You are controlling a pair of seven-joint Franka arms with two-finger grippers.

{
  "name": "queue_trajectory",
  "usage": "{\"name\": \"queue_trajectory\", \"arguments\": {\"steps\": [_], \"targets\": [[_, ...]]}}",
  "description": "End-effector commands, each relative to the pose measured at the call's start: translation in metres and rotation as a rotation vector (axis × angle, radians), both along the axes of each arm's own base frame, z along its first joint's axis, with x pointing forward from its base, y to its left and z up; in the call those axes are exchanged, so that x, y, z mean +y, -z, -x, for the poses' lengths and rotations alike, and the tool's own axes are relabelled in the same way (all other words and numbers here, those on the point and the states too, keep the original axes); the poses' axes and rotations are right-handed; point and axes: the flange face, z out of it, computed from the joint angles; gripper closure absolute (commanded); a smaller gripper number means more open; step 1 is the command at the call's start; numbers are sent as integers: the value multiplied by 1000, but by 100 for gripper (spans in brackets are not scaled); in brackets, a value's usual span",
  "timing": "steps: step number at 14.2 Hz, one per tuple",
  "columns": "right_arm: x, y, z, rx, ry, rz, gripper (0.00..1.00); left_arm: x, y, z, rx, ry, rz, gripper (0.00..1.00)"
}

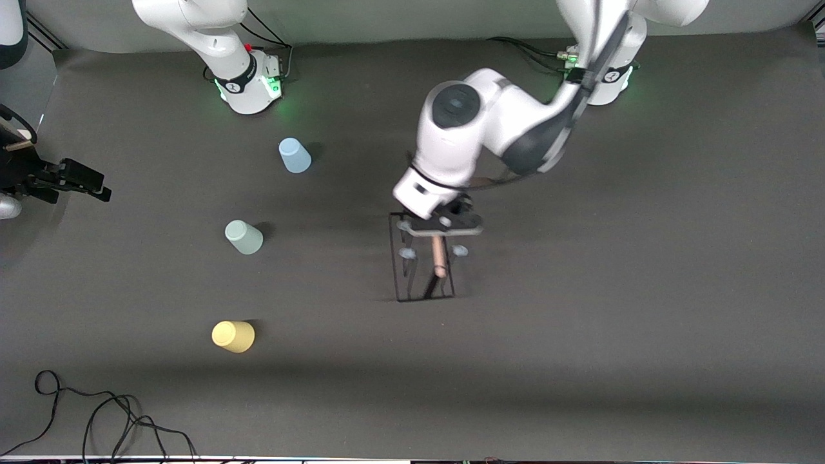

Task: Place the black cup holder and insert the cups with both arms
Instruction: 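Carry the rack to the table middle and set it down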

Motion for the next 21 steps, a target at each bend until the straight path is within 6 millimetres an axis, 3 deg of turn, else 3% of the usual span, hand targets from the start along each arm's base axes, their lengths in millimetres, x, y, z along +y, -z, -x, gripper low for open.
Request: {"name": "queue_trajectory", "arguments": {"steps": [1,4,9,10,11,13,14,16,17,19,21], "targets": [[2,-4,0,-9,14,-16,0,-32,4,16,-27,3,16,100],[2,0,-1,-4,14,-16,0,-55,39,36,-31,60,-18,100],[2,1,-2,-1,13,-16,0,-51,67,29,-16,73,-56,100],[2,1,-2,-2,13,-16,0,-49,69,26,-17,70,-60,51],[2,1,-2,-1,14,-16,0,-46,70,24,-23,72,-70,11],[3,3,-3,2,11,-16,0,-41,63,17,-40,69,-71,1],[3,3,-3,2,11,-16,0,-35,60,10,-43,59,-70,1],[4,4,-2,5,14,-17,0,-17,24,-8,-71,29,-46,0],[5,5,1,8,13,-20,0,-1,-5,-18,-92,1,-28,0],[11,18,11,34,8,-38,0,41,-57,-33,-97,-42,-44,0],[33,32,26,33,-10,-59,0,102,-108,-46,-67,-2,-95,0]]}}
